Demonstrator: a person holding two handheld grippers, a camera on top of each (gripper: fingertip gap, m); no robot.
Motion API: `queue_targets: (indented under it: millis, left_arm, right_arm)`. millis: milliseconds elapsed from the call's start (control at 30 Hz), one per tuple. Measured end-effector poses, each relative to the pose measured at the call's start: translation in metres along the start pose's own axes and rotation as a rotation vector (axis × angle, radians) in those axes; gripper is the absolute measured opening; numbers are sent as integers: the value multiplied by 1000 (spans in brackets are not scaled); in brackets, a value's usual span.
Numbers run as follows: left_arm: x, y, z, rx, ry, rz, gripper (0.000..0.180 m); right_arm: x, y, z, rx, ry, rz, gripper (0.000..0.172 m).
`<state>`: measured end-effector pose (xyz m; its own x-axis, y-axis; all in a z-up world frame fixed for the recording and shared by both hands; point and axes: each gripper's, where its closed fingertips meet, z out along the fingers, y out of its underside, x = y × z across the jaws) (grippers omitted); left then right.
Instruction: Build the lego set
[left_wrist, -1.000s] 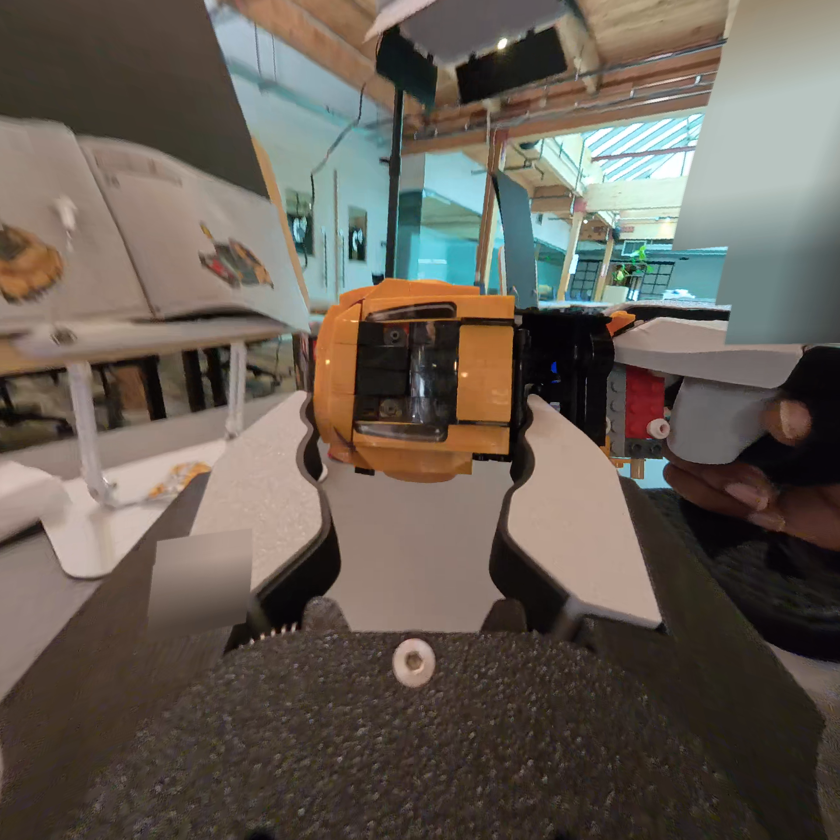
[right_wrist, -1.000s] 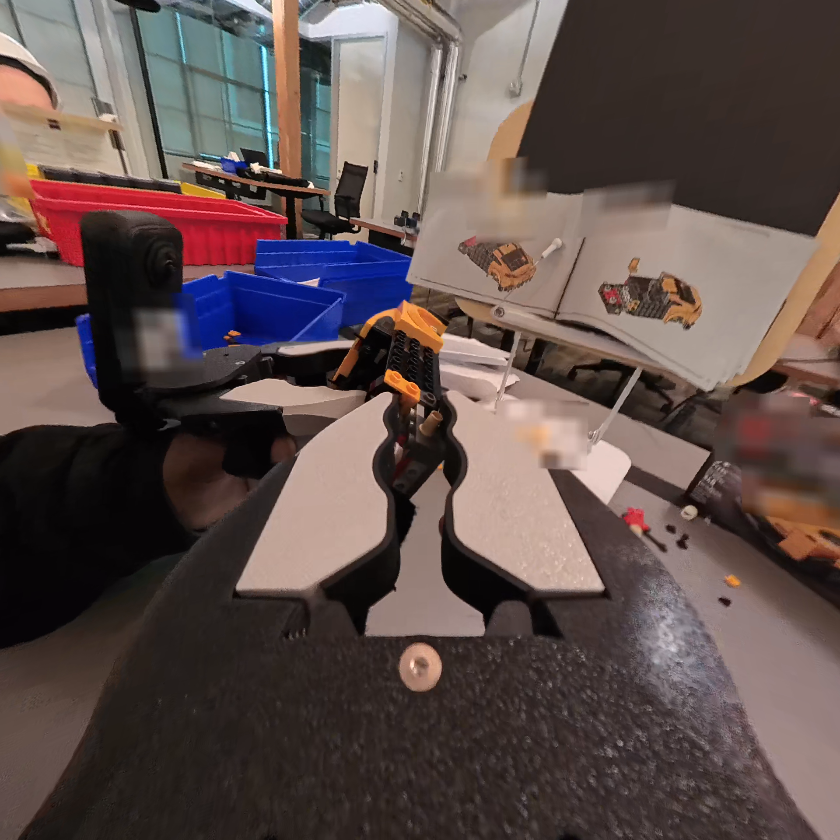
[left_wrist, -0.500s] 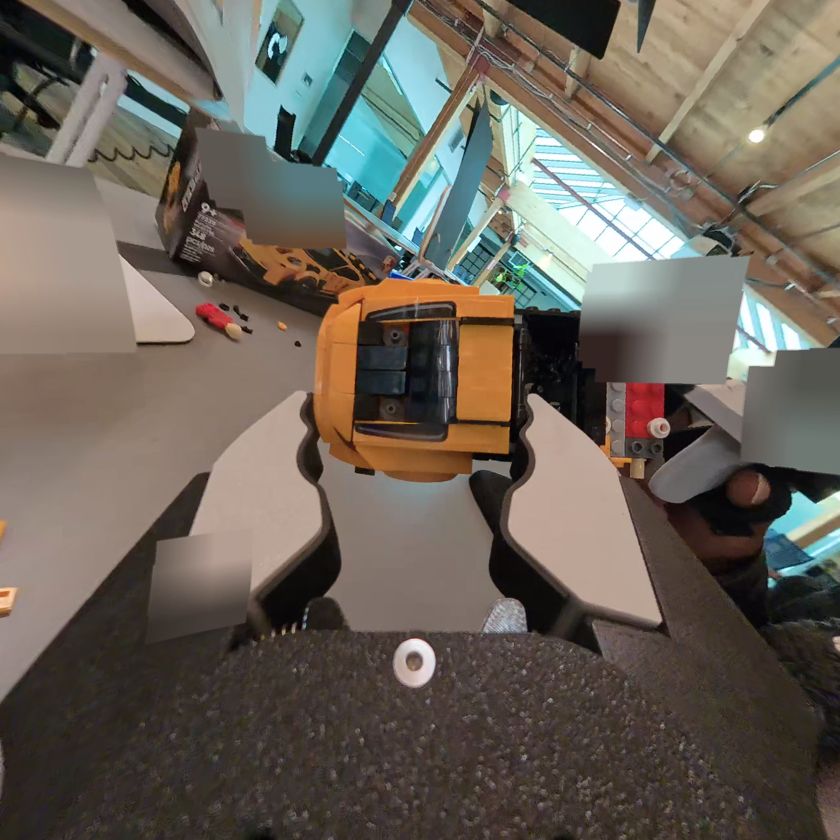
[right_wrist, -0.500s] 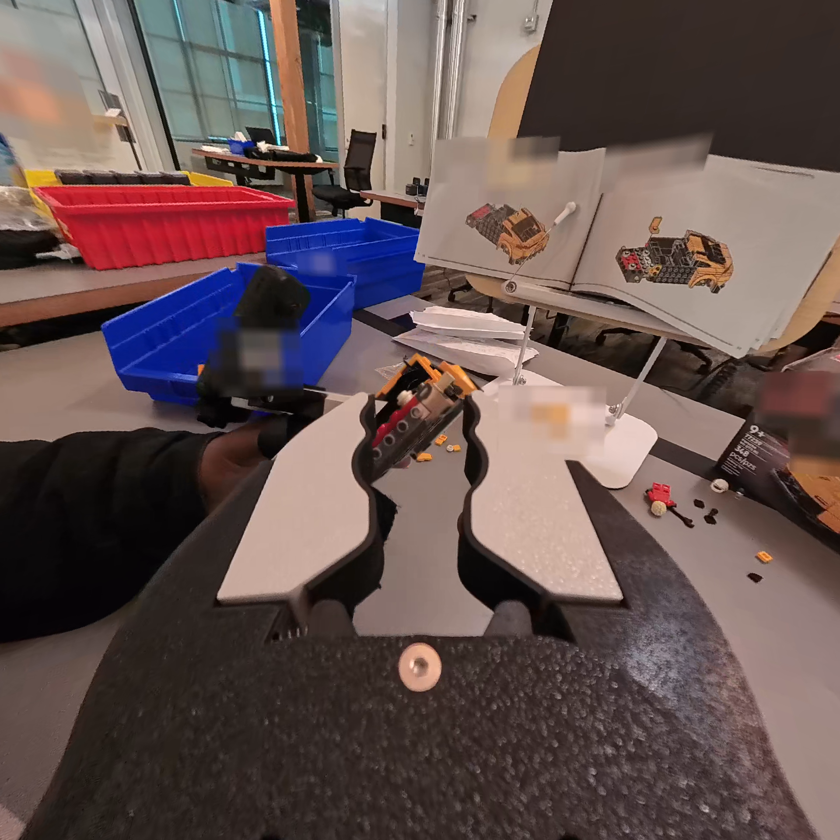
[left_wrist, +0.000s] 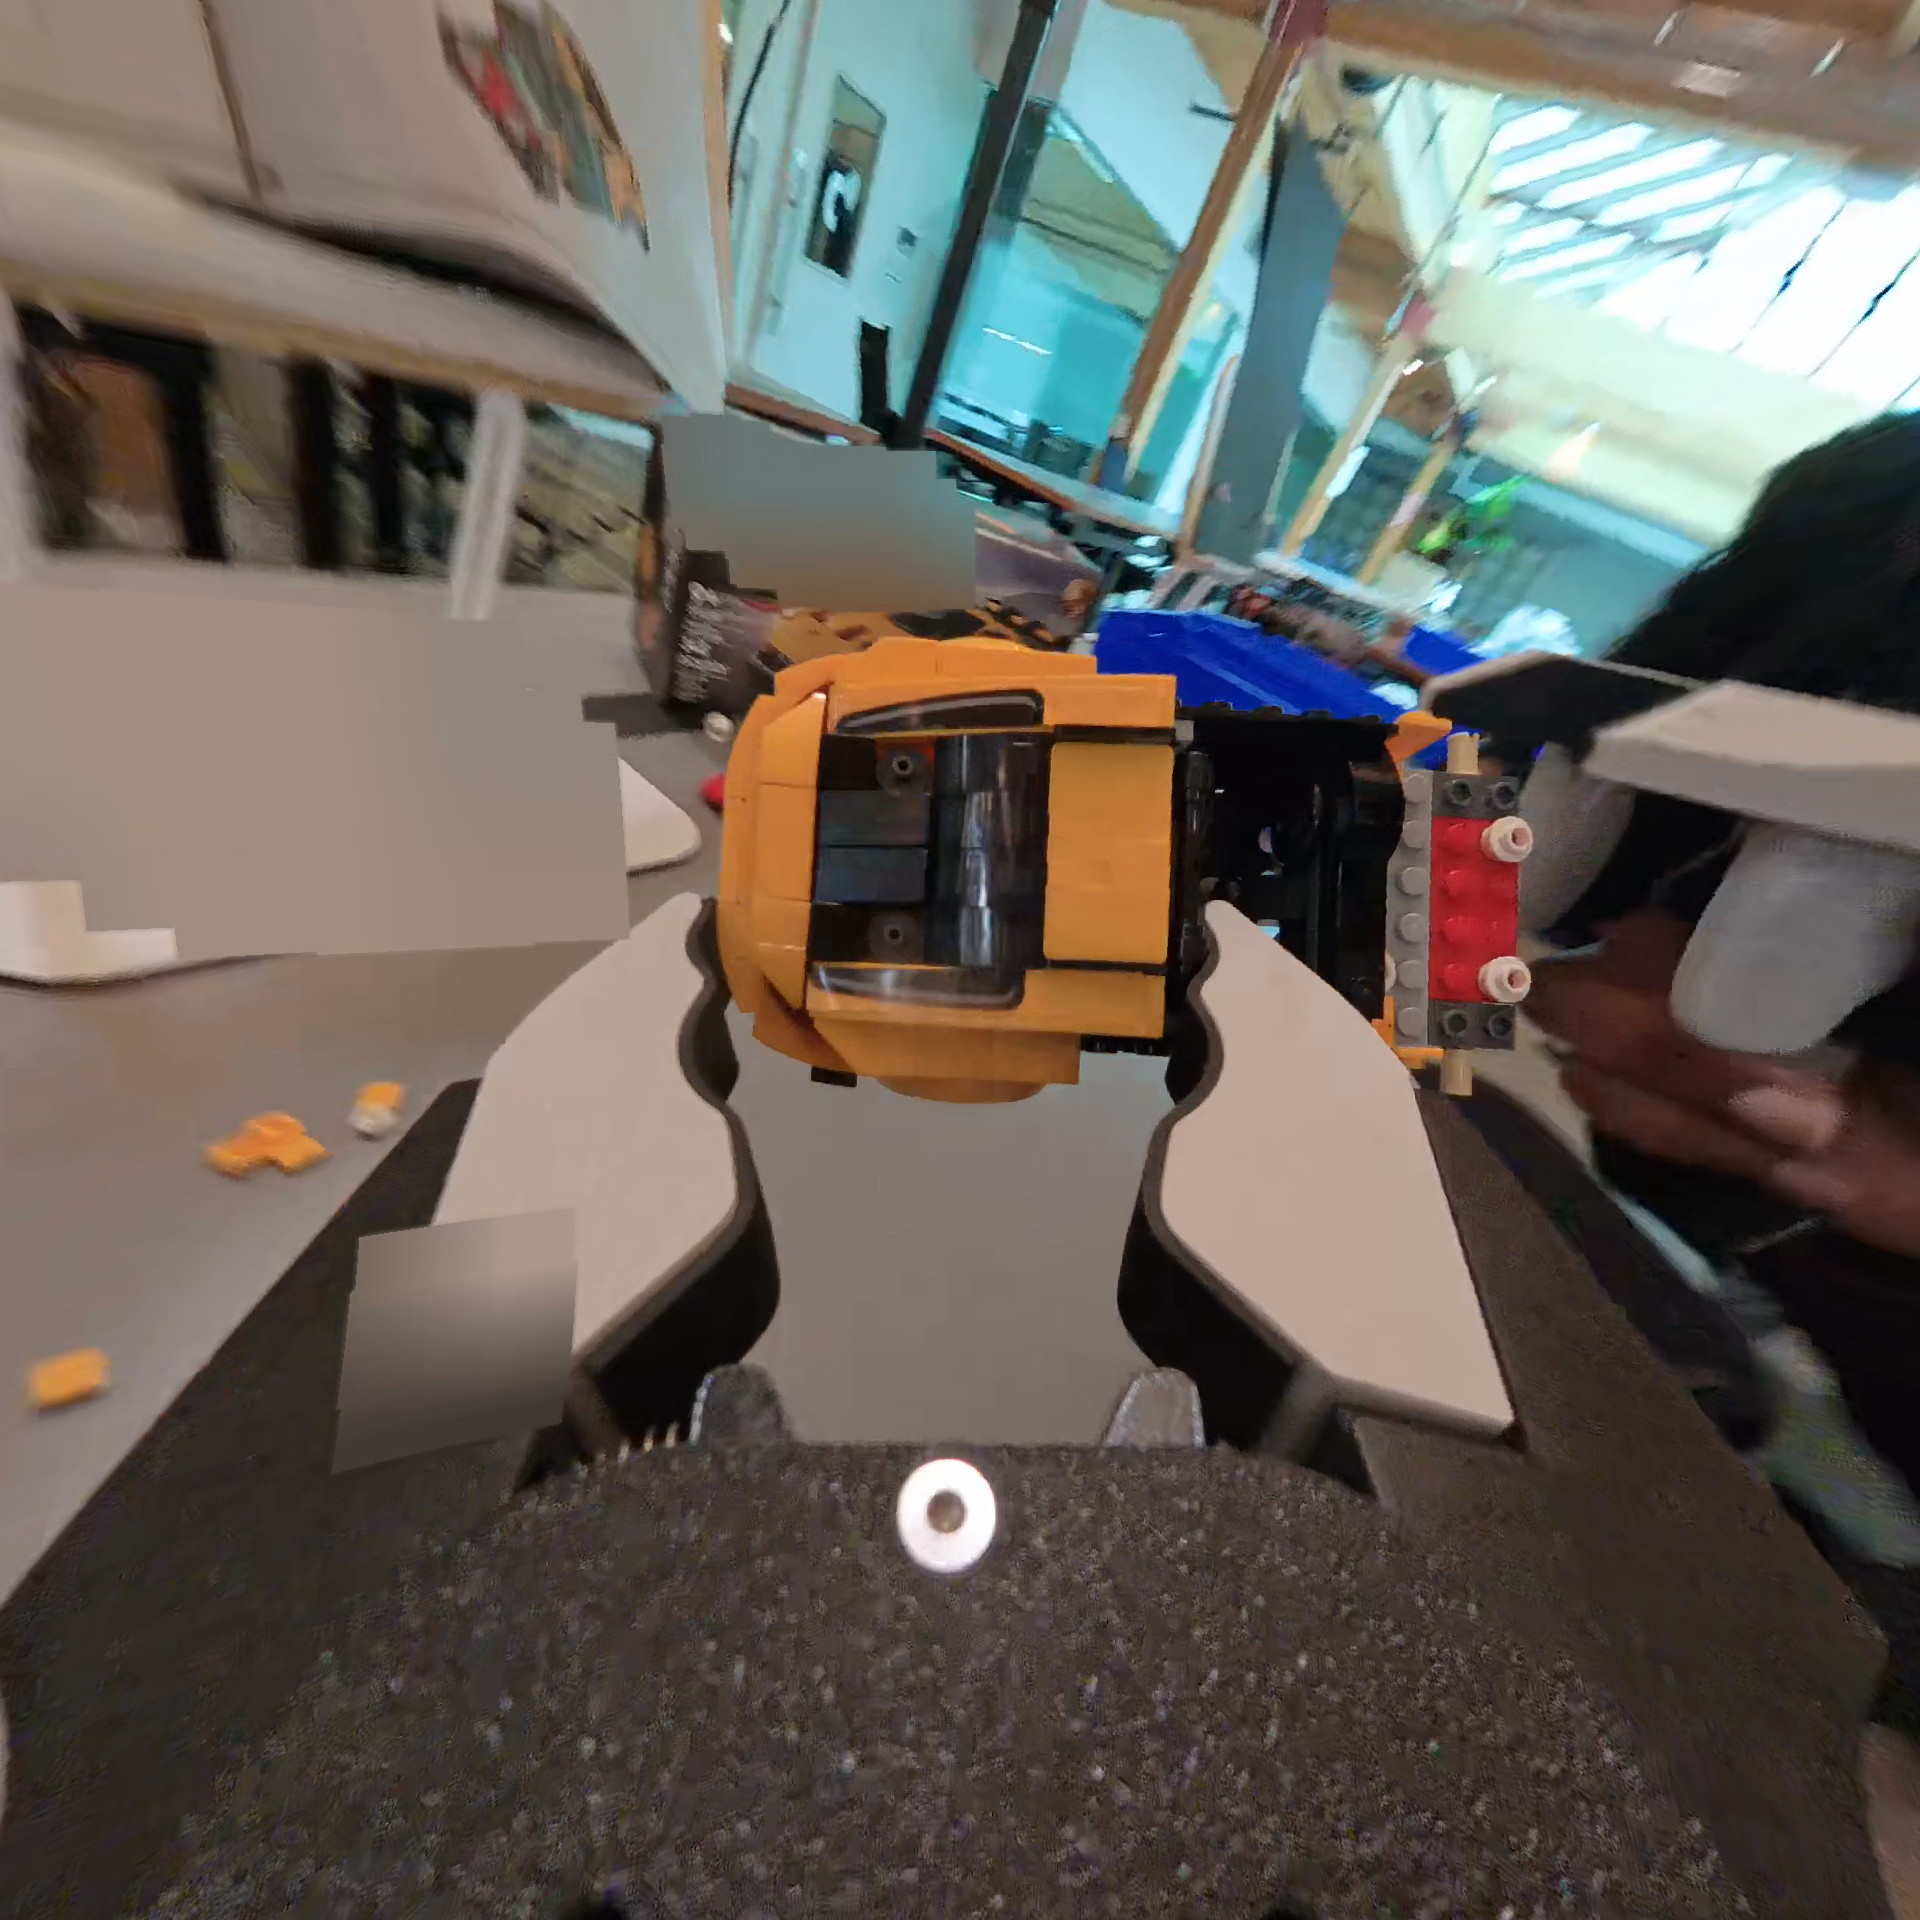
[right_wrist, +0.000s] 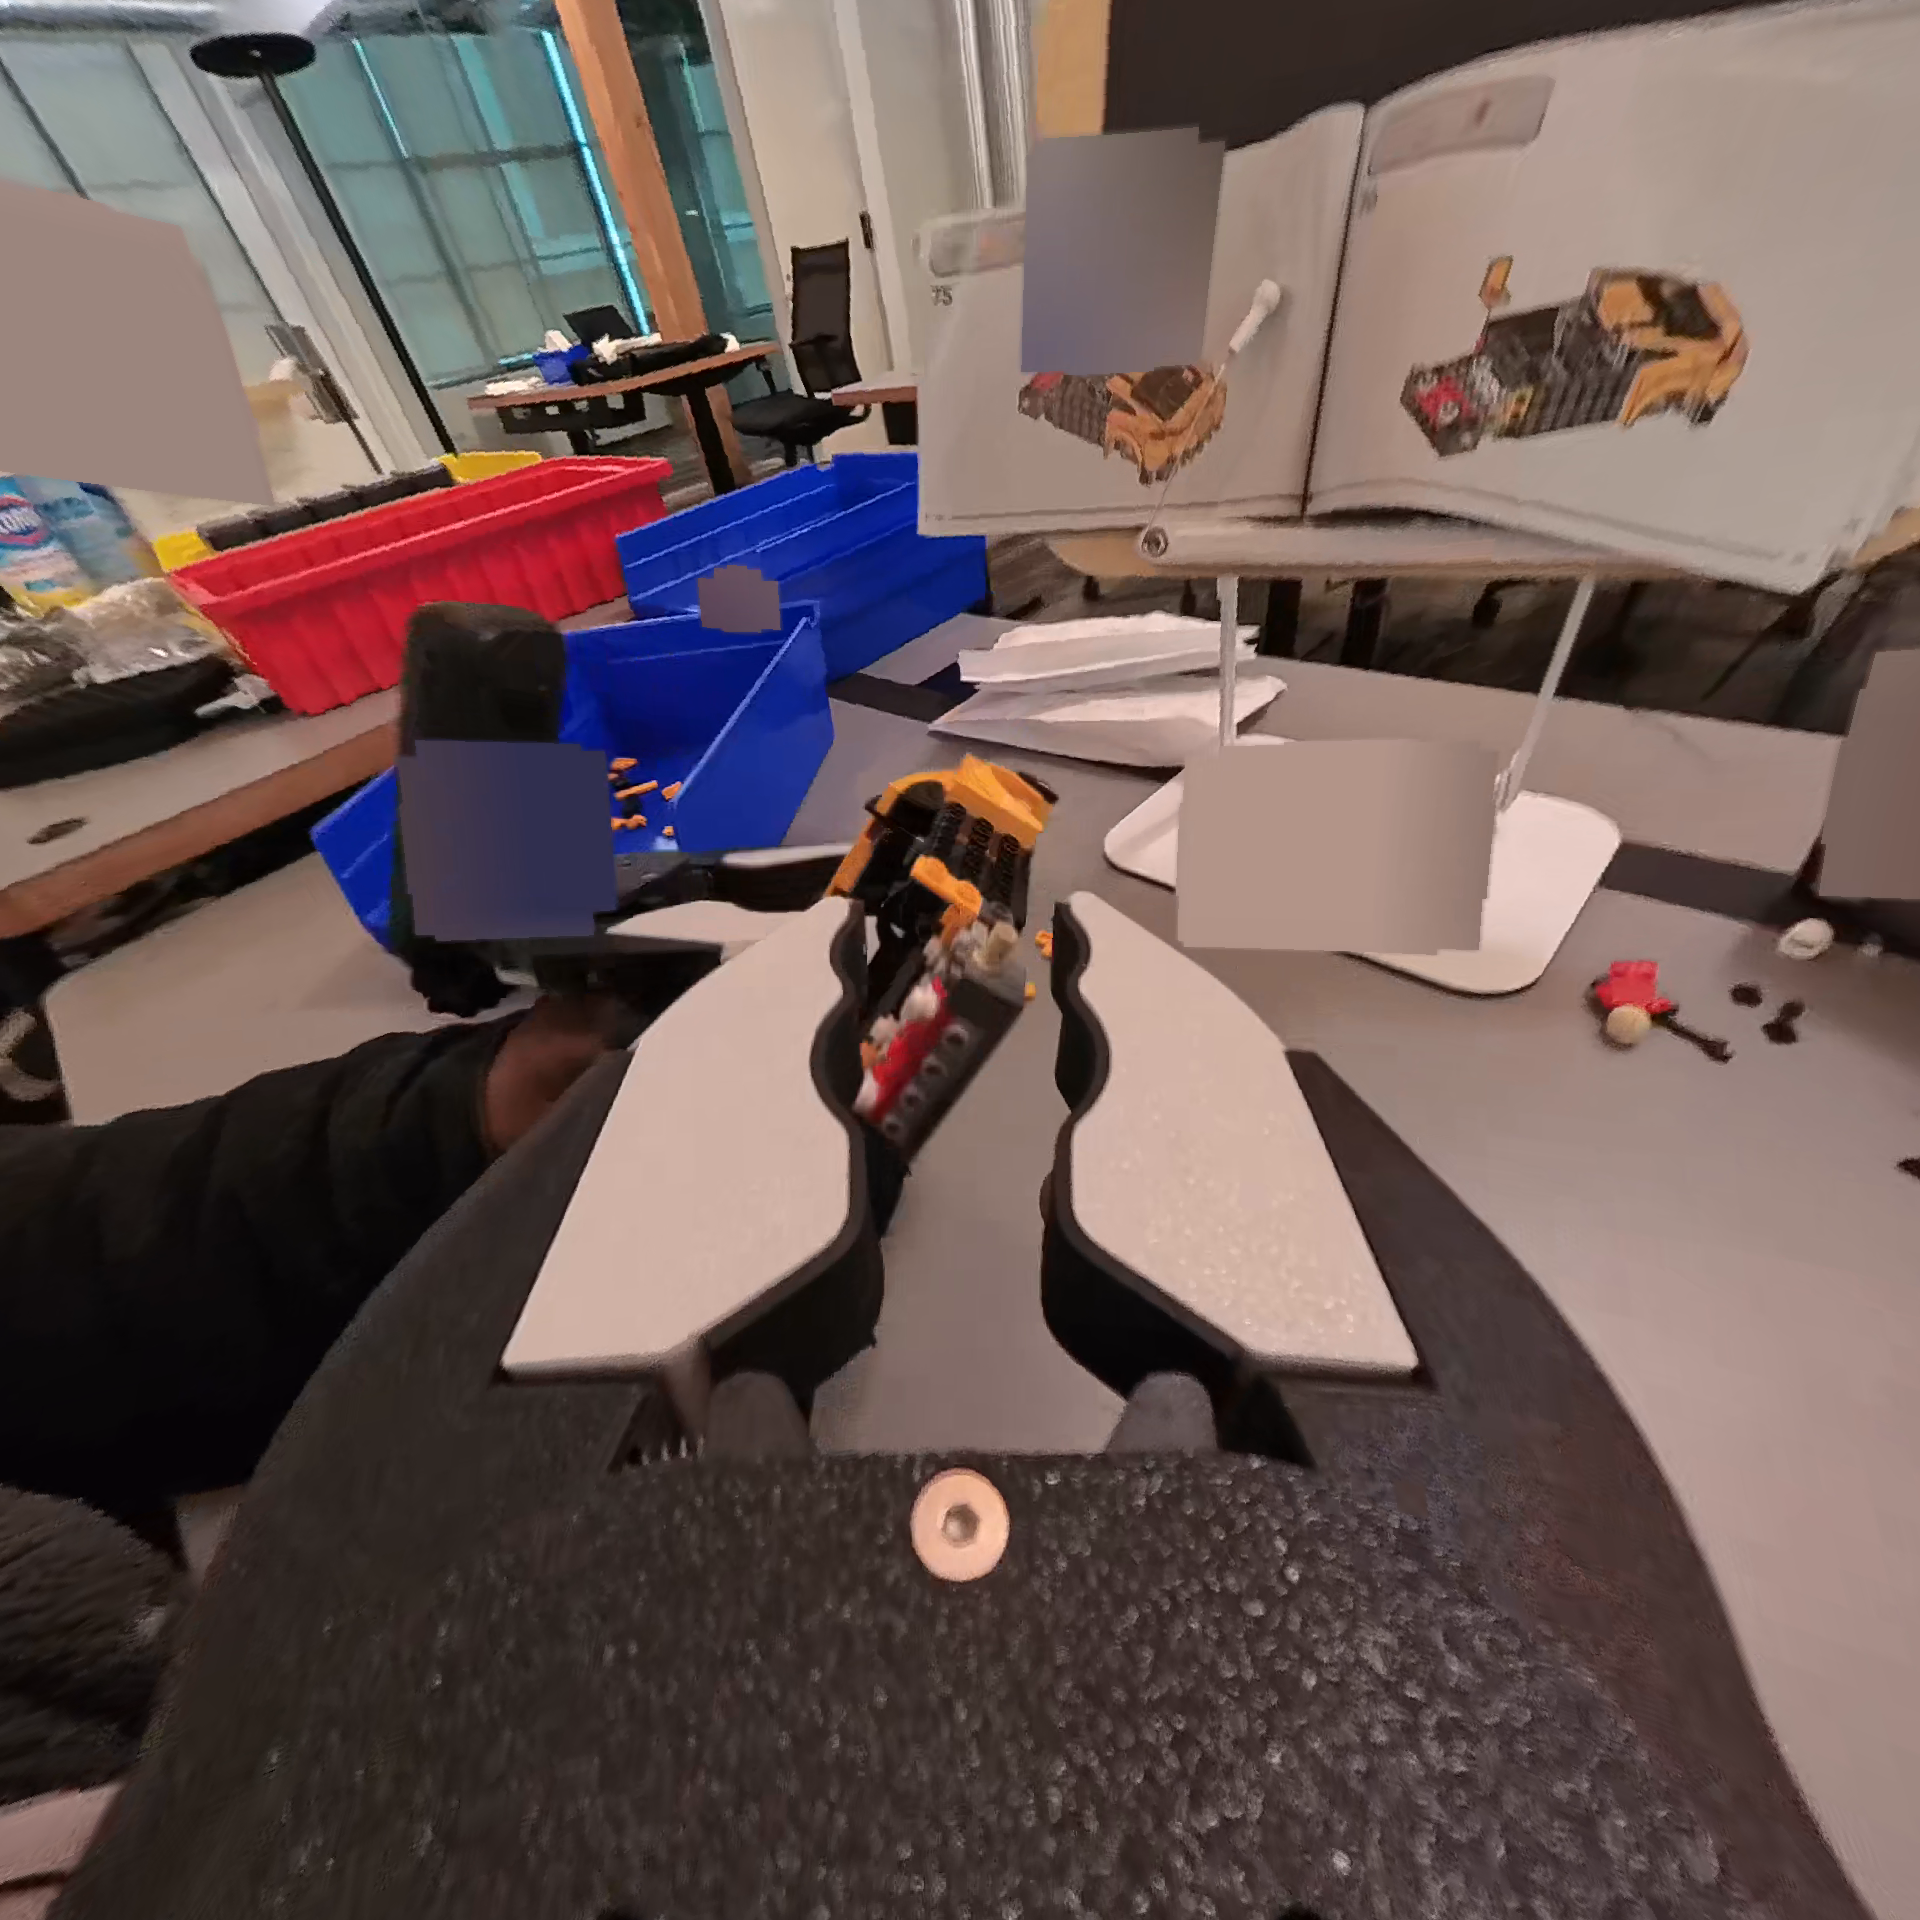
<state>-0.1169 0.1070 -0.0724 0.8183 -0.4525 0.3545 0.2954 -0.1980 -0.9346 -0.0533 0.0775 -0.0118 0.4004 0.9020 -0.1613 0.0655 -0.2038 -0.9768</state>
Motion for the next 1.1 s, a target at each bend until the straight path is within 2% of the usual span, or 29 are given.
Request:
queue_targets:
  millis: [133,300,500,633,767,1100]
  left_arm:
    - [3,-9,-4,25,-122,267,82]
    - [5,-16,-8,33,-195,428,82]
    - [3,-18,-9,34,-216,444,82]
    - [6,-19,-9,38,-215,461,82]
    - [5,-21,-10,40,-227,470,82]
    - [5,-27,-14,56,-255,472,82]
  right_arm:
    - [11,12,8,-89,-18,64,35]
    - [12,19,7,-186,-76,51,31]
    - [13,22,3,-220,-61,-18,26]
    - [12,28,7,-219,-71,16,27]
    - [12,28,9,-194,-92,56,19]
    - [10,24,14,-51,-104,182,19]
